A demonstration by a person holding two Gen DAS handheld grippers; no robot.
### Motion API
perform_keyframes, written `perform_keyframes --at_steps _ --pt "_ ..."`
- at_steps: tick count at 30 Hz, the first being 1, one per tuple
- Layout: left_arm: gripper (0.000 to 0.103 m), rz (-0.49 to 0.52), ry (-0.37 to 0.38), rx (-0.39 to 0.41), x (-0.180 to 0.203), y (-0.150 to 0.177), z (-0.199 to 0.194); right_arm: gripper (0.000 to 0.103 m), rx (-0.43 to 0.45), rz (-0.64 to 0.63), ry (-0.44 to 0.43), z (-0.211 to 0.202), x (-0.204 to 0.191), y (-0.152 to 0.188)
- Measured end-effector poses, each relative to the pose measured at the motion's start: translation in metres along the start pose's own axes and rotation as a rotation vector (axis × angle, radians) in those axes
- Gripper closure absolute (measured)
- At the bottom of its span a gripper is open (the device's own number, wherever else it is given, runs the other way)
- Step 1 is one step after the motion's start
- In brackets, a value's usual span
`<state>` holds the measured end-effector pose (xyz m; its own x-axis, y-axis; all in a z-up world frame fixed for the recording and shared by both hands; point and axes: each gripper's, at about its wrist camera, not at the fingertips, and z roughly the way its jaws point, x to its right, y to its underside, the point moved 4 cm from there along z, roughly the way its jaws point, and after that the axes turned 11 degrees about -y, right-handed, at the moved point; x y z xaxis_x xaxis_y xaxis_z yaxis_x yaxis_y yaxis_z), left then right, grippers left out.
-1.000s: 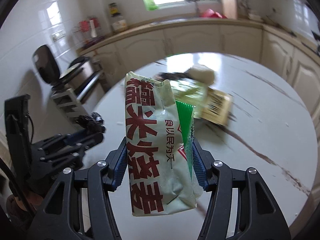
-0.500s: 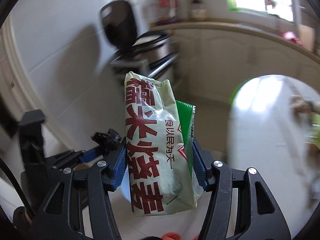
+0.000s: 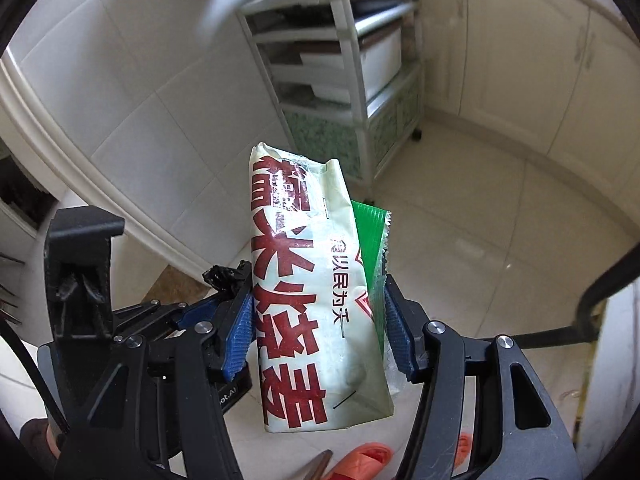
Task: Collect trash
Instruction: 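Carry both items to the blue wastebasket and open both grippers over it, then move both grippers back to the table of trash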
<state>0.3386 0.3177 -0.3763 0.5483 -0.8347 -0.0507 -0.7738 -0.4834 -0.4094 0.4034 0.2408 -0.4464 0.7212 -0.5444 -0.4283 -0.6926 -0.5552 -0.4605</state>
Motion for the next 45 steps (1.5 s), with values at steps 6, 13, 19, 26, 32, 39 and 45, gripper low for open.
perform_keyframes --at_steps 6,13,19,26,32,39,45 --pt "0.033 -0.026 -0.029 0.003 -0.007 -0.007 0.013 0.047 -0.014 0.033 -0.045 0.028 0.008 -0.015" --pt "0.027 -0.050 -0.064 0.017 -0.020 0.009 0.006 0.044 0.021 0.036 -0.097 0.030 0.004 -0.023" --pt "0.024 -0.070 -0.052 0.090 -0.018 0.011 -0.039 0.031 0.086 0.037 -0.124 0.002 -0.004 -0.029" --pt "0.018 -0.041 -0.026 0.254 0.012 0.001 -0.117 0.007 0.287 0.037 0.029 -0.115 -0.006 -0.033" --pt "0.013 0.028 0.005 0.409 0.059 0.010 -0.188 0.000 0.447 0.018 0.206 -0.247 -0.005 -0.017" --pt "0.004 0.136 0.081 0.553 0.132 0.041 -0.266 0.000 0.580 0.090 0.318 -0.368 0.034 0.017" --pt "0.001 0.231 0.138 0.608 0.198 0.063 -0.307 0.000 0.650 0.150 0.432 -0.456 0.078 0.056"
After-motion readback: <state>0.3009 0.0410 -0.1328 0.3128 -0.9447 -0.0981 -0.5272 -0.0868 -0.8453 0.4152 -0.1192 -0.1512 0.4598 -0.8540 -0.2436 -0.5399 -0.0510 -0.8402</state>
